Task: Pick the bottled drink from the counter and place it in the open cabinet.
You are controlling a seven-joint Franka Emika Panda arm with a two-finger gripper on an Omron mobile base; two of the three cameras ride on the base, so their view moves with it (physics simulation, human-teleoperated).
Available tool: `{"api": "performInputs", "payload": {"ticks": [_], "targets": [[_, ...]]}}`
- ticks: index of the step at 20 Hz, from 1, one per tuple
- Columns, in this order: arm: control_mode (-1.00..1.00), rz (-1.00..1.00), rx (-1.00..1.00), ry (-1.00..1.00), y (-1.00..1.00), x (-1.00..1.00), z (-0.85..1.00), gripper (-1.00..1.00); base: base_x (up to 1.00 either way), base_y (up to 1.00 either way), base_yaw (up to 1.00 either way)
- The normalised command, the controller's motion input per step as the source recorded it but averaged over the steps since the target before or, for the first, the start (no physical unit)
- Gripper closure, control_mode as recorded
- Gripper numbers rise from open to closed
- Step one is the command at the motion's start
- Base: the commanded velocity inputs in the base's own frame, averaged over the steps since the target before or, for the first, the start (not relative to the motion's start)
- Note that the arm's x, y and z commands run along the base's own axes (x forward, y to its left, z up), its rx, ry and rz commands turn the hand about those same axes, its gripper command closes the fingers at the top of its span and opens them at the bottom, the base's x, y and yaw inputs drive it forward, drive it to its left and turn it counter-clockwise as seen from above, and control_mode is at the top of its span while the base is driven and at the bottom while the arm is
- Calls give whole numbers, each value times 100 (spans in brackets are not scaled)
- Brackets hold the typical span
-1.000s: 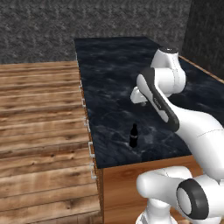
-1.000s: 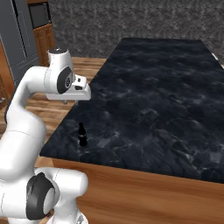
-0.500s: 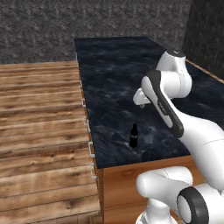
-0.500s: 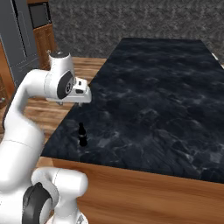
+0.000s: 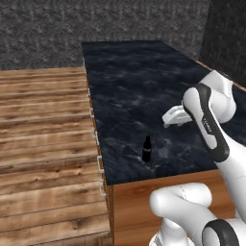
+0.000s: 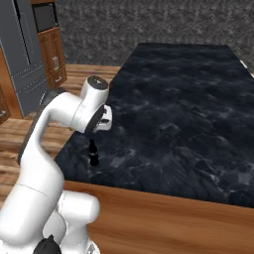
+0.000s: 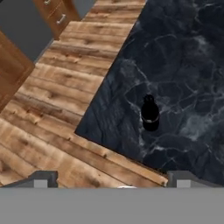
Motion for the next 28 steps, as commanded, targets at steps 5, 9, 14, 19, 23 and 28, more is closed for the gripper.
{"api": "performInputs", "payload": {"ticks": [5,9,14,19,23,28], "targets": [[-100,22,4,0,-32,-8,-21,-100,0,0,0],[-100,21,0,-6,-28,-7,-24,-100,0,0,0],[-100,20,0,-14,-19,-2,-26,-100,0,0,0],[-100,20,0,-26,-2,6,-29,-100,0,0,0],[-100,15,0,-29,0,20,-28,-100,0,0,0],[-100,16,0,-21,-1,28,-24,-100,0,0,0]]}}
